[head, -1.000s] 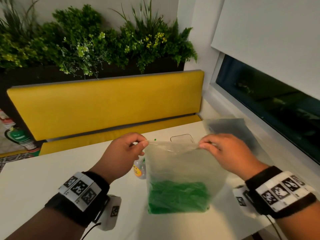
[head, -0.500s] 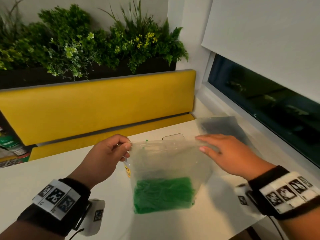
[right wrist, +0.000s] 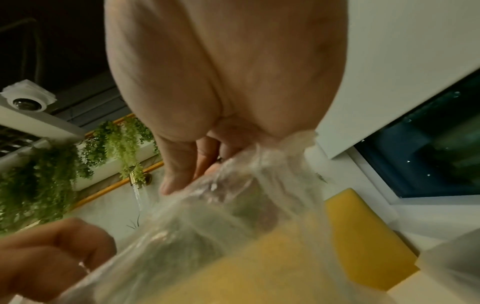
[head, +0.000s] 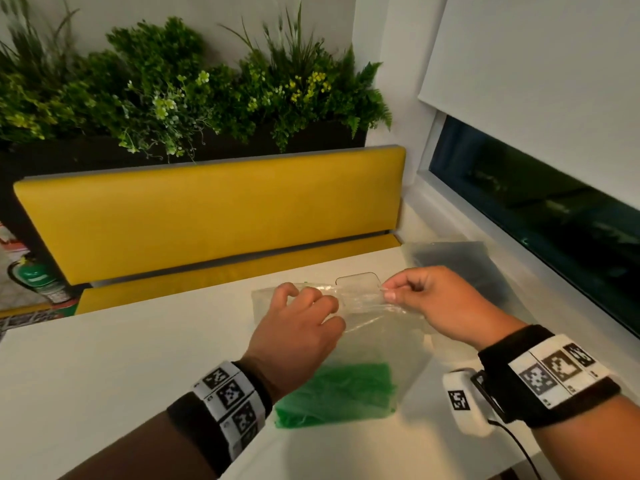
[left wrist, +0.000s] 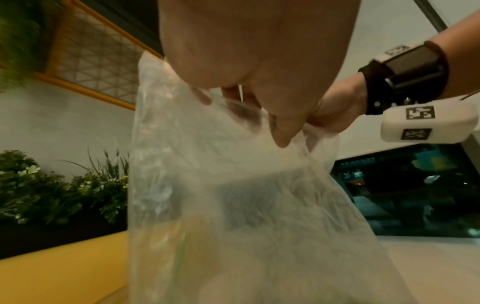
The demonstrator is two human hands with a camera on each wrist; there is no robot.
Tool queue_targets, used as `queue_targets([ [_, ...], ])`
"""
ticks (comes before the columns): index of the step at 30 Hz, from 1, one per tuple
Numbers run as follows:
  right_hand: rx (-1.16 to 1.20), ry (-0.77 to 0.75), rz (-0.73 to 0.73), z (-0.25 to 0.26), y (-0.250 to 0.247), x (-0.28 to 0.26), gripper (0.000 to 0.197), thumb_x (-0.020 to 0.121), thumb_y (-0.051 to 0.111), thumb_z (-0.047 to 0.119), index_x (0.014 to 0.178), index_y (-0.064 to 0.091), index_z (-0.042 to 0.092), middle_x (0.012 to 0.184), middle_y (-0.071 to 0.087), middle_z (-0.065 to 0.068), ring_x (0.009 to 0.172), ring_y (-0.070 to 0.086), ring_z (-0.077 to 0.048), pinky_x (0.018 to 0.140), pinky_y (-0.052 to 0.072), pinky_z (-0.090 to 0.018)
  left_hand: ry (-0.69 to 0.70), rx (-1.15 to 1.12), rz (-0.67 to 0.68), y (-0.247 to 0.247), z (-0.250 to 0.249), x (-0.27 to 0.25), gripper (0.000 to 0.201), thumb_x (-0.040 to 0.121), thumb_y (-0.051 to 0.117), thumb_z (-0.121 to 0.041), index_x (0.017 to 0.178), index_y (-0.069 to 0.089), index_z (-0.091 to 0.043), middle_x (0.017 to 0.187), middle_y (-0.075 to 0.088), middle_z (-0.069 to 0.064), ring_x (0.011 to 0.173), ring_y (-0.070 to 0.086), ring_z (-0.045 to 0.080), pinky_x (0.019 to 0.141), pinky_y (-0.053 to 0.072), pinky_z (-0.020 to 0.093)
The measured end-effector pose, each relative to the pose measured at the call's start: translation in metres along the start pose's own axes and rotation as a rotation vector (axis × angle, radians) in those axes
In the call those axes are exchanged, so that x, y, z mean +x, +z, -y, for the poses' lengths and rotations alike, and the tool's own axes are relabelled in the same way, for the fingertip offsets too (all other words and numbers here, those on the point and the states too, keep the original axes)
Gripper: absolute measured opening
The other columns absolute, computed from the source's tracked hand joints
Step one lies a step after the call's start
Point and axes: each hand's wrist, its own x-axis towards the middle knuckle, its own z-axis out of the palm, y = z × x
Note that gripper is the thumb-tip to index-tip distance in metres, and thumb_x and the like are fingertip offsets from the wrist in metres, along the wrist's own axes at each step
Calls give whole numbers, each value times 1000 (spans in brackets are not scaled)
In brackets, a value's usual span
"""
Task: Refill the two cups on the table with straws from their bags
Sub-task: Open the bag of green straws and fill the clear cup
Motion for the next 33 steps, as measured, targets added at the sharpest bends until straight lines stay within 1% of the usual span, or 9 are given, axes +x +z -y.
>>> queue_targets([
  [4,45,16,-177,-7,7,3,12,98,57,20,88,63,23,86,72,0,80,67,-14,75,52,-31,49,-69,70,1,-17,-19,12,82,72,-26,89,64,-22,100,68,0,84,60,24,85,43,44],
  [9,-33,47,-289,-22,29,2,19,103,41,26,92,52,38,75,61,-2,63,60,-23,62,53,-45,173,-39,552,-3,-60,-44,29,84,57,-47,94,65,-21,83,68,4,73,65,27,72,51,38],
  [12,-46,-24,-260,-22,45,3,22,104,41,24,99,57,38,65,56,7,55,51,-10,57,46,-35,127,-274,153,-30,-71,-24,25,88,59,-45,92,69,-23,90,67,2,77,64,24,72,51,34],
  [14,-1,-111,-193,-20,52,2,25,103,45,19,101,62,36,81,65,16,72,59,-1,71,48,-29,1,-308,-52,-38,-64,2,30,89,57,-42,106,67,-19,105,66,5,90,61,27,77,49,38],
  [17,21,-146,-99,-18,51,-3,19,97,59,29,113,62,37,93,65,23,90,60,4,83,47,-25,-273,-138,240,-25,-36,25,44,92,48,-47,129,49,-24,117,64,3,104,61,27,87,50,45],
  [20,-423,29,3,-23,37,-14,53,76,73,57,124,55,43,96,48,25,87,52,5,75,44,-23,-417,-252,519,-2,-10,17,23,103,40,-26,105,61,-16,100,69,4,92,68,27,82,57,44],
  [23,-706,363,92,-27,30,-20,38,79,71,55,105,67,27,101,57,3,87,62,-18,75,51,-32,-745,-674,409,7,0,13,24,101,49,-27,93,66,-14,85,73,4,78,70,23,75,58,40],
  [29,628,717,57,-44,53,-24,29,84,76,19,110,68,7,102,74,-13,81,75,-33,75,62,-45,-910,-972,289,14,-32,7,35,95,51,-50,102,60,-16,94,65,-2,85,62,18,82,55,38],
  [33,703,788,-94,-50,85,-24,58,68,88,33,114,66,7,104,75,-16,84,75,-33,77,61,-46,-979,-1153,70,19,-52,0,40,90,50,-60,94,60,-21,87,66,2,84,67,21,75,59,52],
])
